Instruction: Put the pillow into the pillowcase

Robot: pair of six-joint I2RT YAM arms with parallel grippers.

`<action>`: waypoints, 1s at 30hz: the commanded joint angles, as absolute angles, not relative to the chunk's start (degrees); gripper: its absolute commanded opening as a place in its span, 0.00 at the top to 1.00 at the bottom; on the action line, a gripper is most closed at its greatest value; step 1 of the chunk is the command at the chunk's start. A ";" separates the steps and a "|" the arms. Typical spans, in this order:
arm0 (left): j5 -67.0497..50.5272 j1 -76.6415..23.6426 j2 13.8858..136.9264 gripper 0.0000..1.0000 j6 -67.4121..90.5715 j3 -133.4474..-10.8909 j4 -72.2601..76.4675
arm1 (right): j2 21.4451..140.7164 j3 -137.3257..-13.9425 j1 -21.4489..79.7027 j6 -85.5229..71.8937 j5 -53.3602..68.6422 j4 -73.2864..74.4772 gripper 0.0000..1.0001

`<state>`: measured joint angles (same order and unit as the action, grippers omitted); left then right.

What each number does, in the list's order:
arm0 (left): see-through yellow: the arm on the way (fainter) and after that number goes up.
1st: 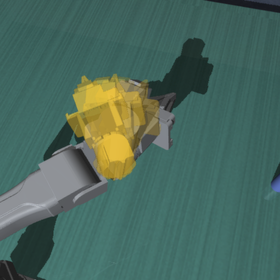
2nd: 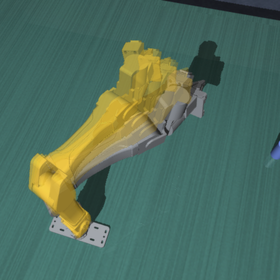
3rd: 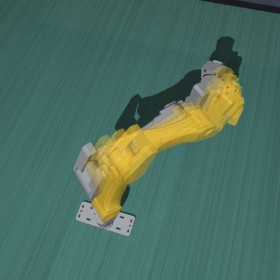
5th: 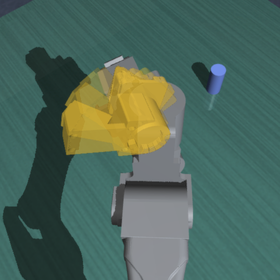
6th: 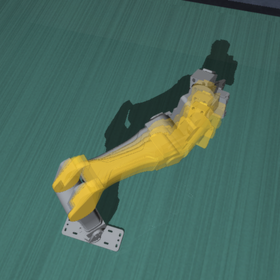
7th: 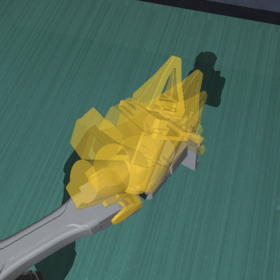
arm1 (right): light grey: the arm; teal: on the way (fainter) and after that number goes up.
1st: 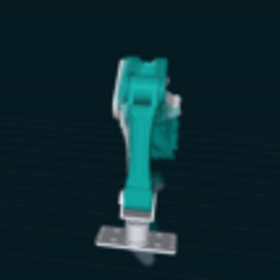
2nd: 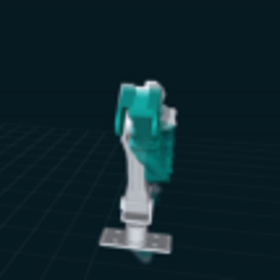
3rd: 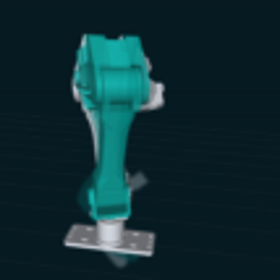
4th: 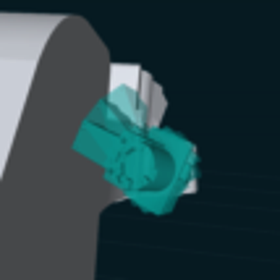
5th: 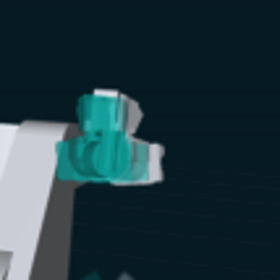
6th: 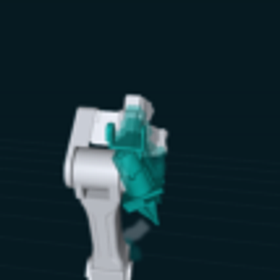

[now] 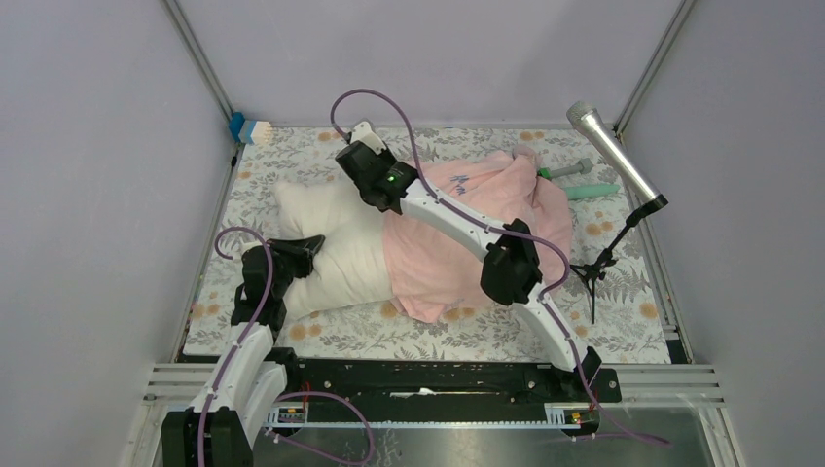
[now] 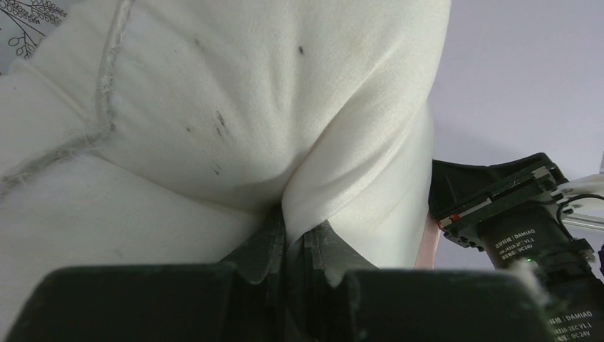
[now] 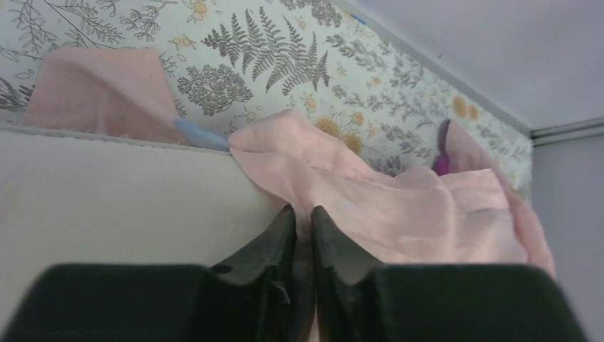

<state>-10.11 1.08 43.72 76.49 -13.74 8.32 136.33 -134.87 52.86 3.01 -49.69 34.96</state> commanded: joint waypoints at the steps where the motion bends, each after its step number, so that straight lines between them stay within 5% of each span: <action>1: -14.90 0.26 46.23 1.00 73.91 -9.82 -5.10 | 136.25 -139.08 51.49 0.35 -45.62 38.80 0.94; 2: -14.95 0.31 46.27 1.00 73.91 -9.76 -4.83 | 136.56 -140.63 51.76 -0.94 -44.24 39.08 1.00; 8: -13.52 -4.83 46.61 1.00 73.99 -12.03 -2.37 | 142.02 -159.88 60.35 -0.31 -33.48 37.12 1.00; 14: -13.80 -9.14 54.16 1.00 70.97 -20.77 -0.46 | 131.41 -144.72 65.96 -8.81 -19.58 25.05 1.00; 20: -11.60 -8.95 54.96 1.00 70.99 -27.19 -3.21 | 128.10 -142.07 65.86 -6.86 -25.13 31.04 1.00; 22: -10.67 -8.84 54.85 1.00 71.15 -28.28 -4.36 | 126.19 -142.22 65.88 -6.01 -26.63 33.96 0.85; 23: -10.28 -8.80 54.70 1.00 71.09 -28.57 -4.93 | 124.96 -141.83 65.91 -5.36 -27.51 34.71 0.65; 25: -9.97 -8.55 54.43 1.00 71.27 -28.59 -5.38 | 121.99 -139.50 66.04 -4.34 -29.36 36.01 0.42; 30: -10.16 -8.28 54.18 1.00 71.03 -28.43 -6.11 | 111.18 -122.68 66.10 -2.54 -34.45 32.83 0.13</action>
<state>-7.40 -7.70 53.76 71.99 -28.14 -1.98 122.69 -132.62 65.63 -4.12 -30.76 36.29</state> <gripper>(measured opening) 0.091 0.791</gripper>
